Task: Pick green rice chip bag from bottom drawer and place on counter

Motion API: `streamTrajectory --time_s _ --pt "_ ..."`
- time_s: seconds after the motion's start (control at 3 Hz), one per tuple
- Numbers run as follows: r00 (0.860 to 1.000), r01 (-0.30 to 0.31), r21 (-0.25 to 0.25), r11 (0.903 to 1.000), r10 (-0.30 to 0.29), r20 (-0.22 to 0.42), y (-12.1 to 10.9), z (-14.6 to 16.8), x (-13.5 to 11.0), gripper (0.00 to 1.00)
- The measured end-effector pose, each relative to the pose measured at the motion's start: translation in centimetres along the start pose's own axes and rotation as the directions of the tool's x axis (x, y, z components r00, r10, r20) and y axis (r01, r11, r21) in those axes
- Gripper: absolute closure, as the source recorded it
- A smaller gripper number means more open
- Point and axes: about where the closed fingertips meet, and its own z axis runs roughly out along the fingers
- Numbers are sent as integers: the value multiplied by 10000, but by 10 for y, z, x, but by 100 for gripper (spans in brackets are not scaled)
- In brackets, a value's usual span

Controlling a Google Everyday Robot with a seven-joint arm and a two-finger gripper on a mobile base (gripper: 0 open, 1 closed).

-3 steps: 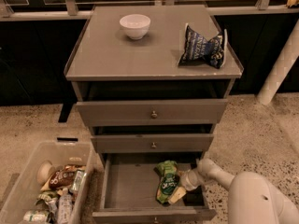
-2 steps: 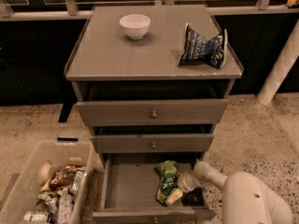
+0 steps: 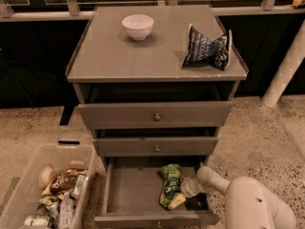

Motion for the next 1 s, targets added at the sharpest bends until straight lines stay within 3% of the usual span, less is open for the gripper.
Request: streamTrajectory --time_s 0.33,1.0 --pt "10000 0 -1 10000 0 0 0 0 0 19" --pt "10000 0 -2 10000 0 0 0 0 0 65"
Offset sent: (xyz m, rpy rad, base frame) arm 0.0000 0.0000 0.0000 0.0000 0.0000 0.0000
